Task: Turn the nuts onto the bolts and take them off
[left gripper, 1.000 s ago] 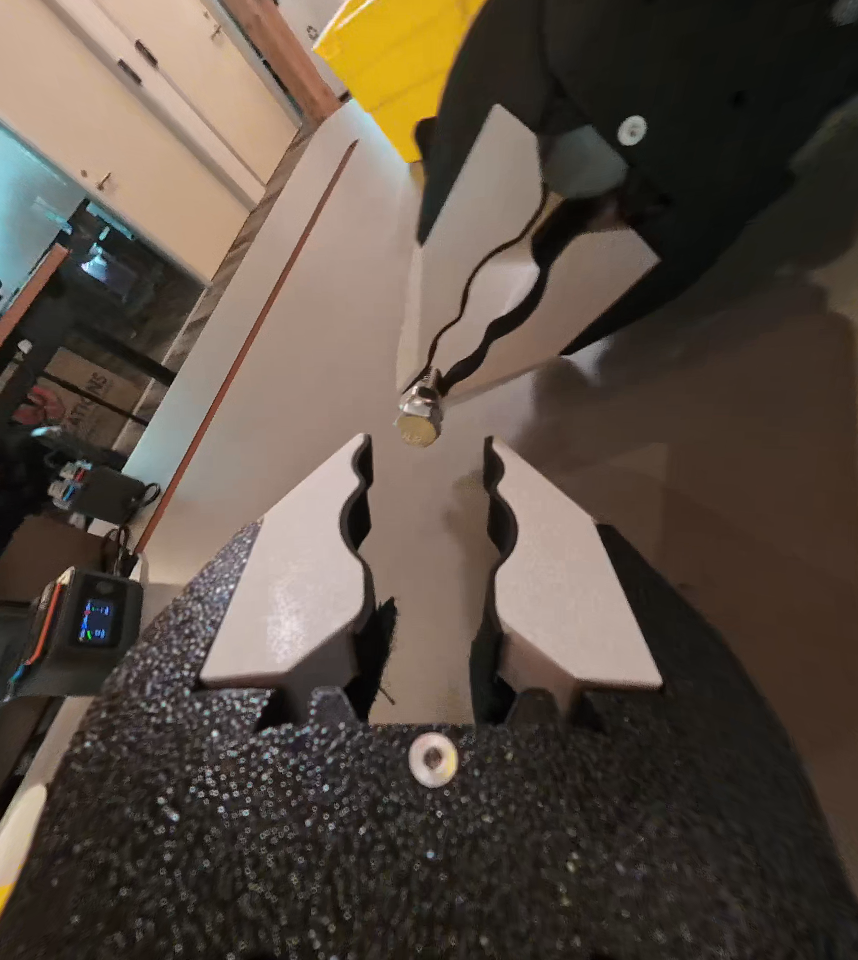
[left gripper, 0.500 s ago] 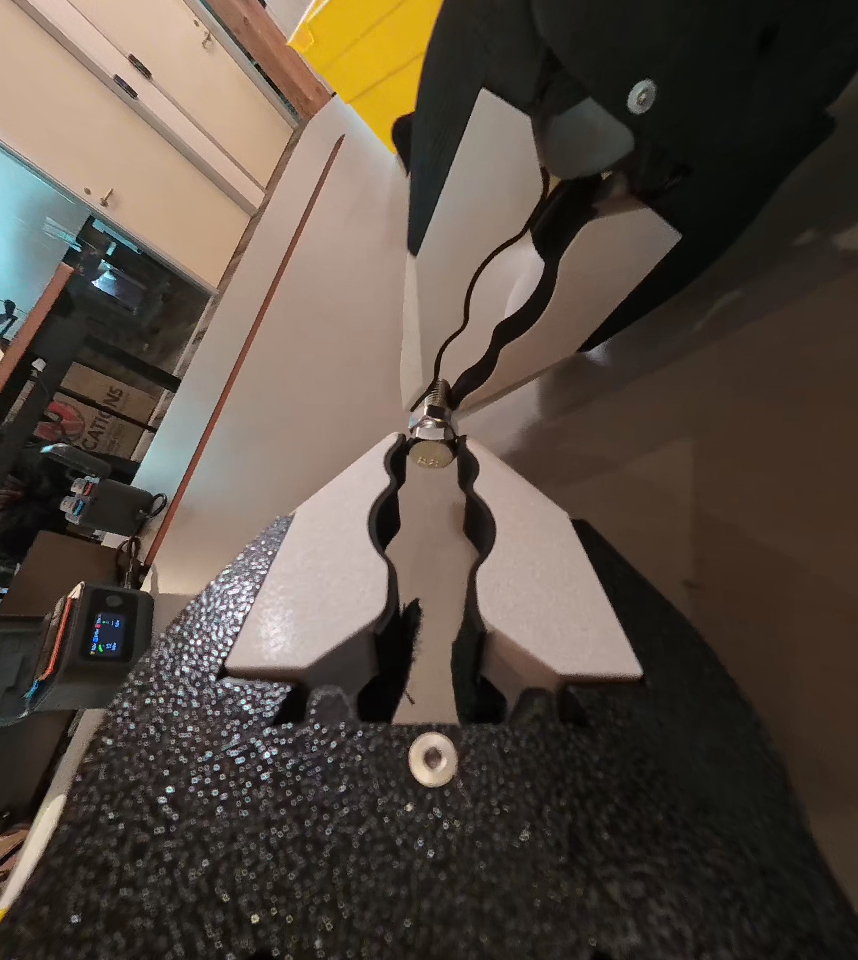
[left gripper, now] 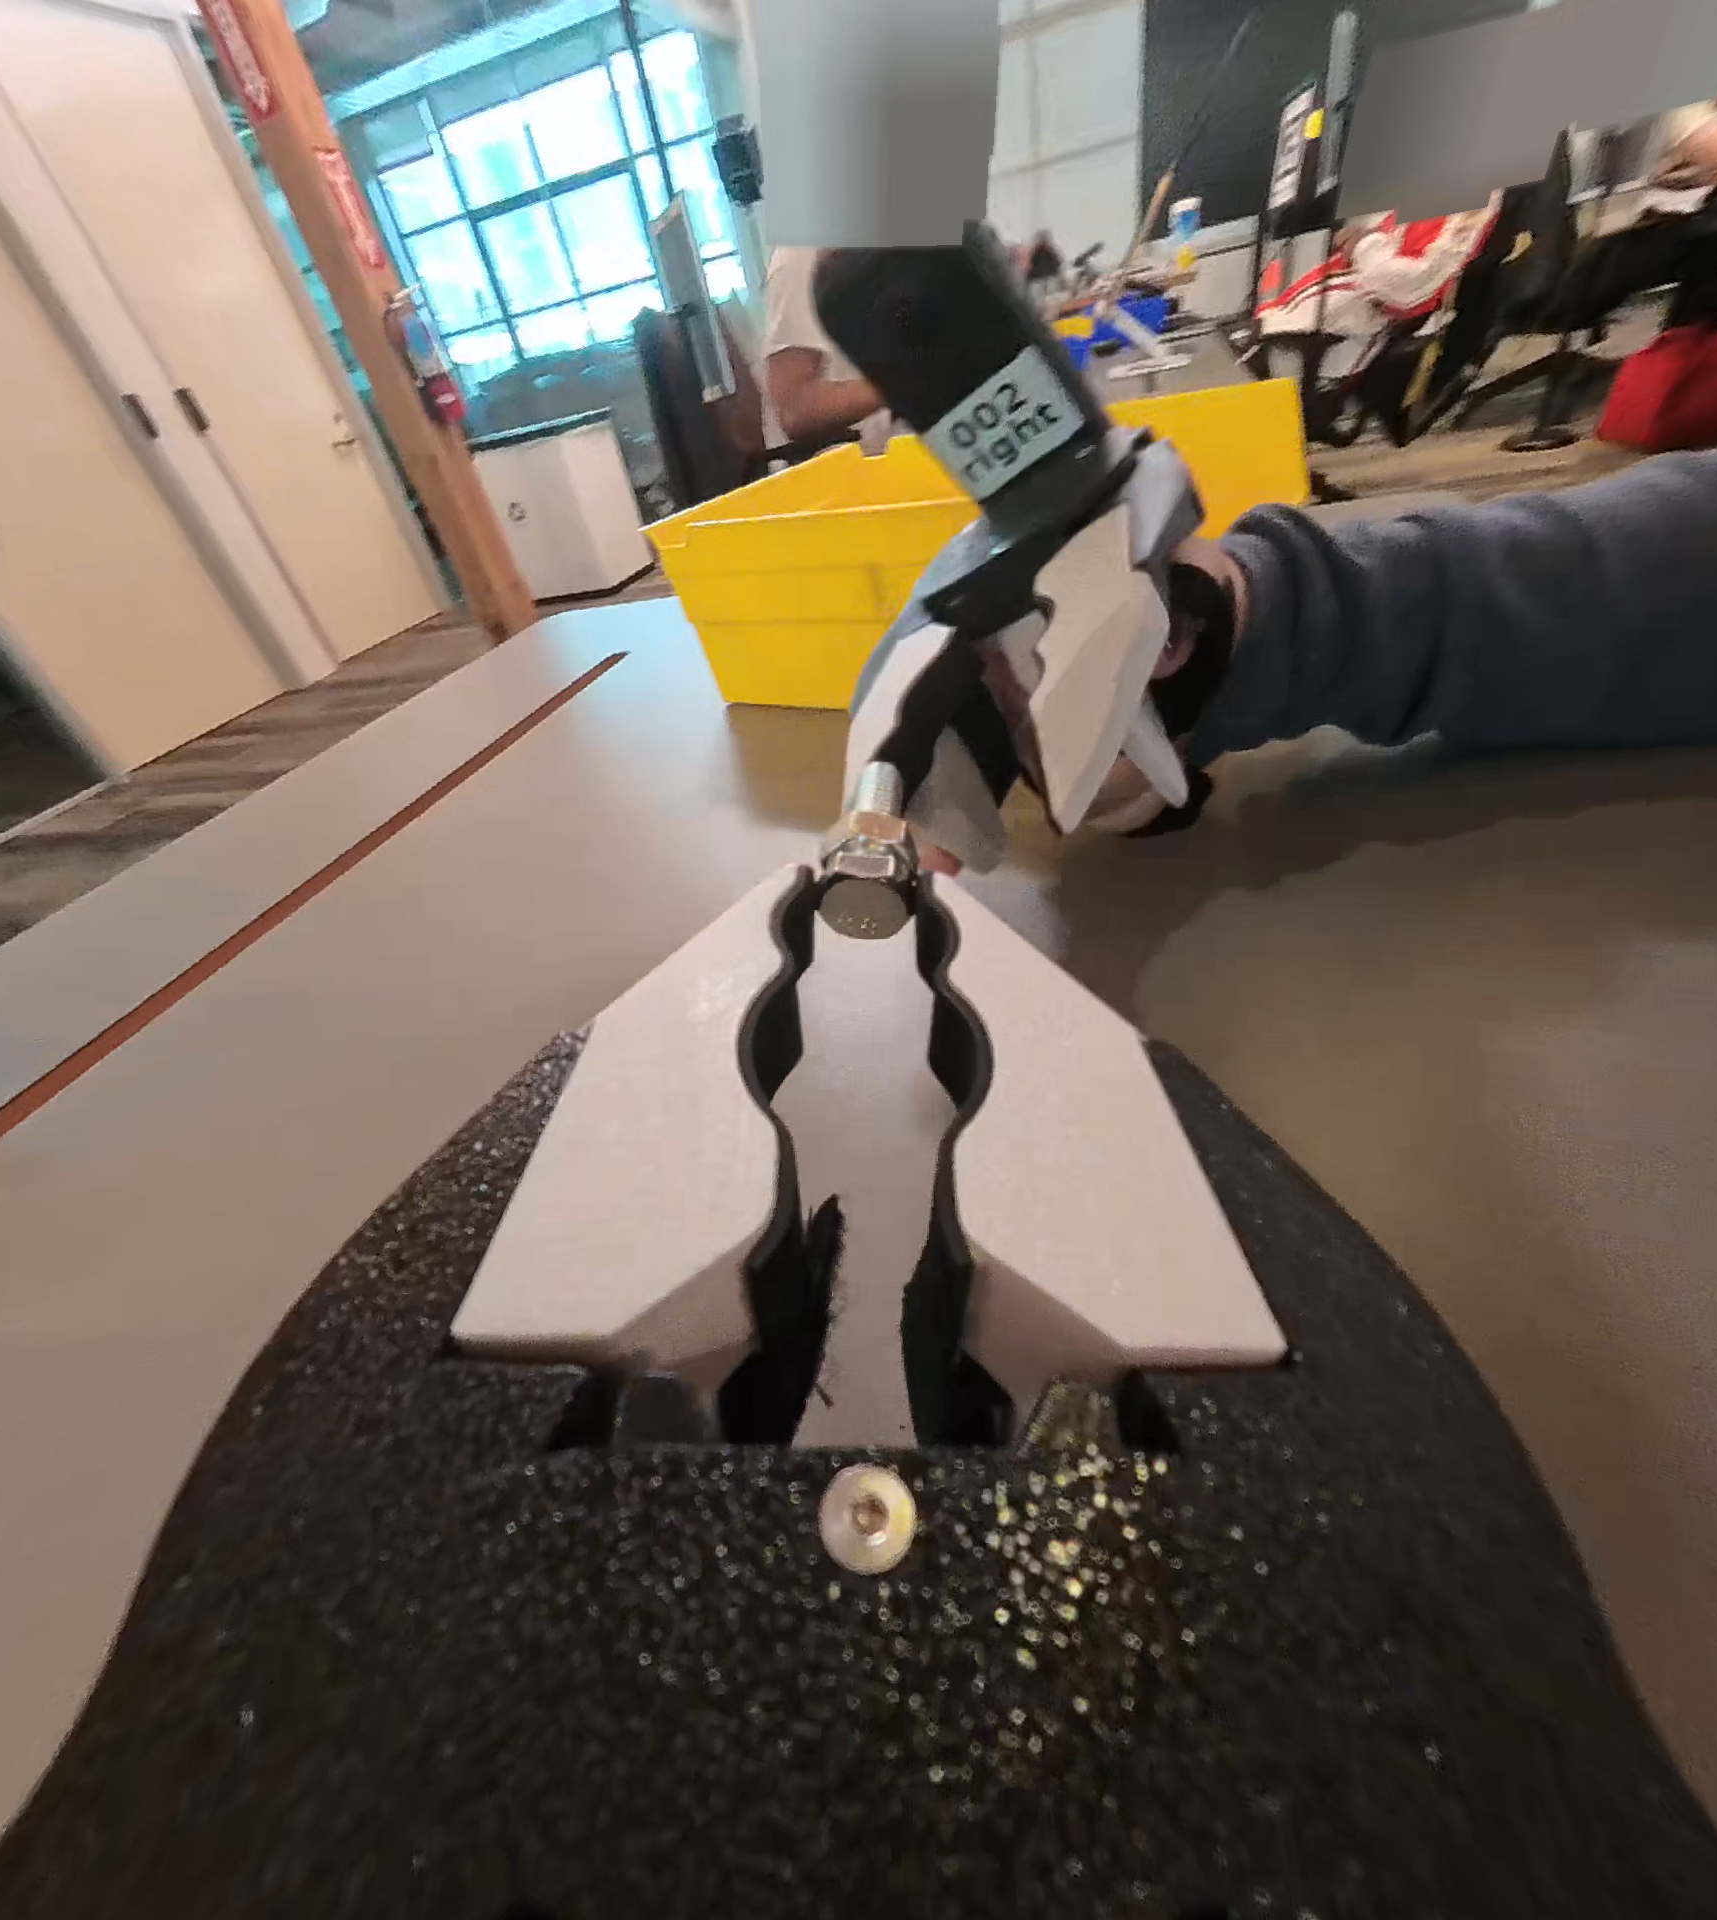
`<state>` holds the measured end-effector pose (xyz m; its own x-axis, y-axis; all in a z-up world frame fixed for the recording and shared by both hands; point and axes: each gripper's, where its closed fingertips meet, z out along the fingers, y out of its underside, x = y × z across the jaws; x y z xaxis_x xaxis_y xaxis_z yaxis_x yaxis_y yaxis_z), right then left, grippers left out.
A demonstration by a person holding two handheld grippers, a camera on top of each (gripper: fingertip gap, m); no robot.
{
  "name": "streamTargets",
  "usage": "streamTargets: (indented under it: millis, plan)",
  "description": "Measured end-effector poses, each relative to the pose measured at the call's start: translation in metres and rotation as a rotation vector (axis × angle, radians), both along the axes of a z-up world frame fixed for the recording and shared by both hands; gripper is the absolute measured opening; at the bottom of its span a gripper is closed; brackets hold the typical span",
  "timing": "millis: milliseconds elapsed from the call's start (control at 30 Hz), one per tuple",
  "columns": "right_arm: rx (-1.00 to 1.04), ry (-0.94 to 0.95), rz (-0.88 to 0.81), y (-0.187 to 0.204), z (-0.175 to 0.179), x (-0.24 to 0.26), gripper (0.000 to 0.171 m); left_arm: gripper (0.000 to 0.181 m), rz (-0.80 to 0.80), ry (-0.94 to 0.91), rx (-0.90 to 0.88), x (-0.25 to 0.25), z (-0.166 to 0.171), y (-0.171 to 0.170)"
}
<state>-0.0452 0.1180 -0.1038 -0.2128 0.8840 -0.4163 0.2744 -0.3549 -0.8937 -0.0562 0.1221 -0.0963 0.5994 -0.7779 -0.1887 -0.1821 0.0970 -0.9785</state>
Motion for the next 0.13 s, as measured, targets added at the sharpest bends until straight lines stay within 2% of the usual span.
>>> streamTargets:
  millis: [133]
  plan:
    - [-0.071, 0.031, 0.103, -0.020, 0.007, -0.001, 0.048, 0.017, -0.062, 0.065, -0.005, 0.009, -0.008, -0.007]
